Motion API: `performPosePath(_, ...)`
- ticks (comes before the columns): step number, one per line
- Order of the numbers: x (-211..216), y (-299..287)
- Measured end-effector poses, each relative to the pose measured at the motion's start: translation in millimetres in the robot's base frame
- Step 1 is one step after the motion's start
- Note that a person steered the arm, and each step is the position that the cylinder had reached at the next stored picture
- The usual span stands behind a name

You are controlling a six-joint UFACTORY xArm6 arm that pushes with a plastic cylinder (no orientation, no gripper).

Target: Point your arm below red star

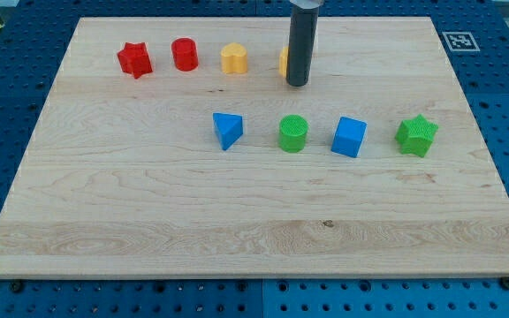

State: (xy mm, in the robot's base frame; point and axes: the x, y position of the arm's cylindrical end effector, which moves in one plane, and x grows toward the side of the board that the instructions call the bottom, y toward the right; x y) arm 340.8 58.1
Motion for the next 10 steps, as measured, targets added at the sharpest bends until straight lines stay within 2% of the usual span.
performPosePath(2, -3, -10)
performPosePath(6, 7, -194)
performPosePath(10, 7, -218)
